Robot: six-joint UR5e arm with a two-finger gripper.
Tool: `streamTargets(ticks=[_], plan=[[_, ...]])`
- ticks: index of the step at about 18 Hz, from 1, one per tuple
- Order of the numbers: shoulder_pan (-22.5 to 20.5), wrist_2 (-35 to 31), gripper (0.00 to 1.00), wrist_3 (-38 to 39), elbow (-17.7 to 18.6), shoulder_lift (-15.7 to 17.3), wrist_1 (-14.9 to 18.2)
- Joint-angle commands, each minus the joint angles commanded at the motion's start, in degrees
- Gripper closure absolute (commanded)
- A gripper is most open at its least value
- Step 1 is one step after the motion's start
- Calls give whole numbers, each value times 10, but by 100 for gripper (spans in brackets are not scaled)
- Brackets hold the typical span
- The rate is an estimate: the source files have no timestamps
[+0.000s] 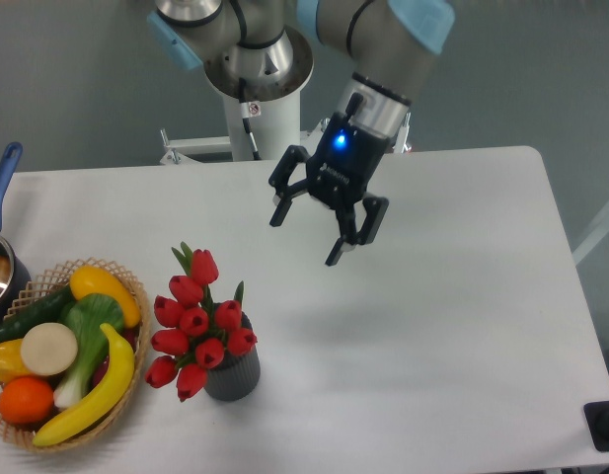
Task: Pick up the flowers from the vase
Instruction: 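Move the open gripper down toward the red tulip stems above the vase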
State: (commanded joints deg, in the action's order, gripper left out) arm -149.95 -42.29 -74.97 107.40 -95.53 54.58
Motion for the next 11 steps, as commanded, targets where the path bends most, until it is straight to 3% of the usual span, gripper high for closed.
streamTargets(ticks=[11], plan=[[4, 96, 0, 9, 0, -48, -15]])
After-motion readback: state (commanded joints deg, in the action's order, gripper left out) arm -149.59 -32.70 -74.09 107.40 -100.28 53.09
